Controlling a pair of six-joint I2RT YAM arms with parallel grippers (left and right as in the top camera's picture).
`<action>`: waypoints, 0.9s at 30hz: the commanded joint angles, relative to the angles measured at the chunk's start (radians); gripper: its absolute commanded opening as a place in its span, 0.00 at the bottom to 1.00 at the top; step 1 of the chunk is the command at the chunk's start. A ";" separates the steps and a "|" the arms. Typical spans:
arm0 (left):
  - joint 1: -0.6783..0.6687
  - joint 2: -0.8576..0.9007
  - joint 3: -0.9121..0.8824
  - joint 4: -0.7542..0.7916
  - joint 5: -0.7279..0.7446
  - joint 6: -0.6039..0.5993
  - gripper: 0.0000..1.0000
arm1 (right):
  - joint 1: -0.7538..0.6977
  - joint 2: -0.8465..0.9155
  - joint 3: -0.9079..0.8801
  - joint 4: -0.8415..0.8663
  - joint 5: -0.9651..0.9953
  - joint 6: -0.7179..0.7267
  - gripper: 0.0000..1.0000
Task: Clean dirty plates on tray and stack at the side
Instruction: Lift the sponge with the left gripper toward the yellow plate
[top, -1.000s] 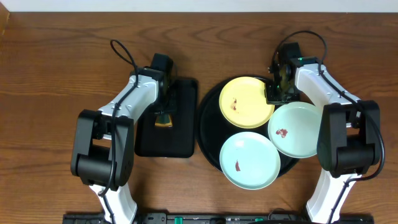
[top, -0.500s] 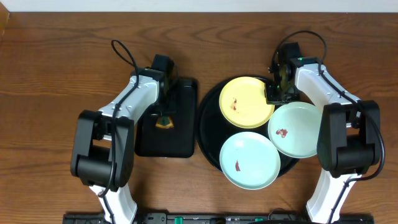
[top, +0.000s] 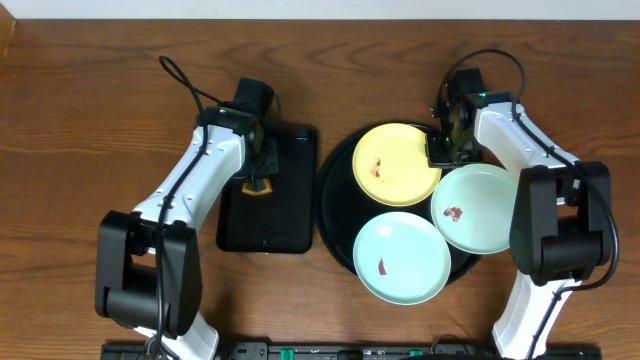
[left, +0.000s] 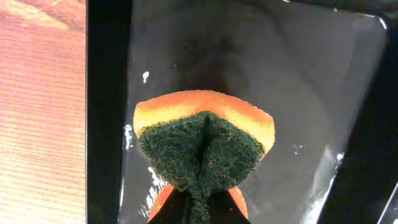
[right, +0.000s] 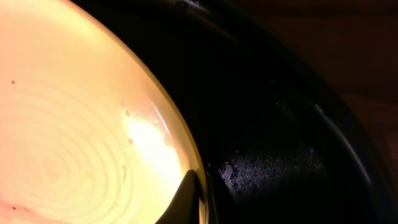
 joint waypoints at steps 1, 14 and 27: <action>-0.006 -0.004 0.025 0.003 -0.025 0.006 0.07 | 0.018 0.001 -0.007 -0.002 0.021 -0.009 0.03; -0.069 -0.035 0.025 0.117 -0.121 0.026 0.08 | 0.018 0.001 -0.007 -0.002 0.021 -0.009 0.05; -0.090 -0.037 0.042 0.037 -0.101 0.065 0.07 | 0.018 0.001 -0.007 0.000 0.021 -0.009 0.30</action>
